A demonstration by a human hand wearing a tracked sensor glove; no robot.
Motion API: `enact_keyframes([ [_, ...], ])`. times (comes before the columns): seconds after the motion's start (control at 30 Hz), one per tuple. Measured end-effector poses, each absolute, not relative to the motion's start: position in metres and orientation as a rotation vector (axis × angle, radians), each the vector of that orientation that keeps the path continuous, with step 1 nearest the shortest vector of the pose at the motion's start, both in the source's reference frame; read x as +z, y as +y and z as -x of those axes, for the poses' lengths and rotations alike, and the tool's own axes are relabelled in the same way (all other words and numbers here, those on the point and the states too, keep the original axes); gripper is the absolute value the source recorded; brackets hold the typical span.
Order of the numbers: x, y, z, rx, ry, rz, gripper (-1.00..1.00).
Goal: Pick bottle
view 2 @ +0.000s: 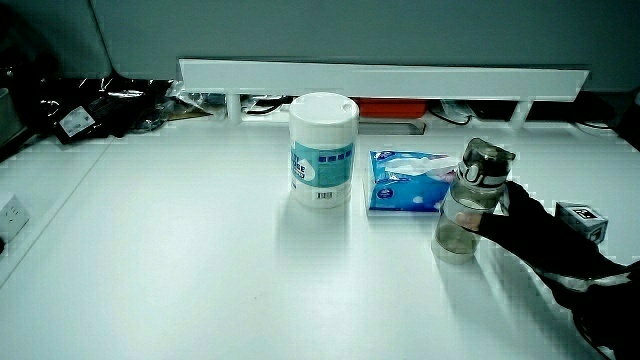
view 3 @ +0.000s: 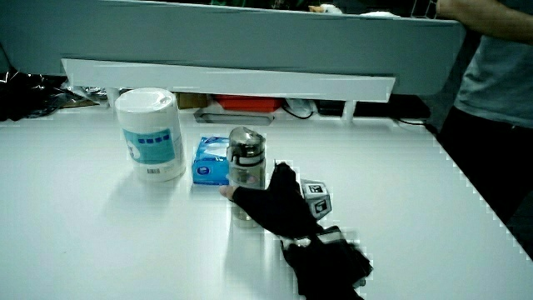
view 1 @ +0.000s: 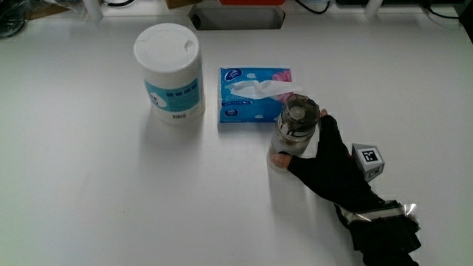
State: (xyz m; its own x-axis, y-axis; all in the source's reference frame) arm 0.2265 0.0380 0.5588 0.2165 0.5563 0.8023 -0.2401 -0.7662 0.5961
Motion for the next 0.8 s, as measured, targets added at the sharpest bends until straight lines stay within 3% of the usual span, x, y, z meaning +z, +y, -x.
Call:
enact_keyframes([
  [0.8,0.577,0.035,-0.220,1.711,0.339,-1.831,0.05],
])
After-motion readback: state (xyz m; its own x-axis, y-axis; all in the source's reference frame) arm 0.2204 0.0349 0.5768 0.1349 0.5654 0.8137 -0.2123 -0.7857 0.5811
